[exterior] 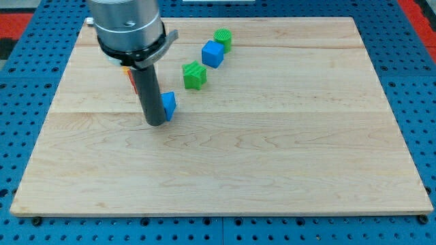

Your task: Adjust the blue triangle to be diagonal to both the red star and the green star from each side

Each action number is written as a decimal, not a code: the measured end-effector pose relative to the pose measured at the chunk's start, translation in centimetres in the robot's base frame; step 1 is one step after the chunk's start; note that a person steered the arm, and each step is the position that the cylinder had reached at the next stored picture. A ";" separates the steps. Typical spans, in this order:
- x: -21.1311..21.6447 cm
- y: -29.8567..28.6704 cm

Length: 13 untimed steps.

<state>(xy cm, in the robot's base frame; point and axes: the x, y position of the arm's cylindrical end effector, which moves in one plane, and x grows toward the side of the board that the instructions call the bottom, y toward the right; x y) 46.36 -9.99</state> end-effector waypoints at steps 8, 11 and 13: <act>-1.8 -3.9; 2.7 9.5; 3.2 10.6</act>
<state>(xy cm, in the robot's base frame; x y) 49.53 0.58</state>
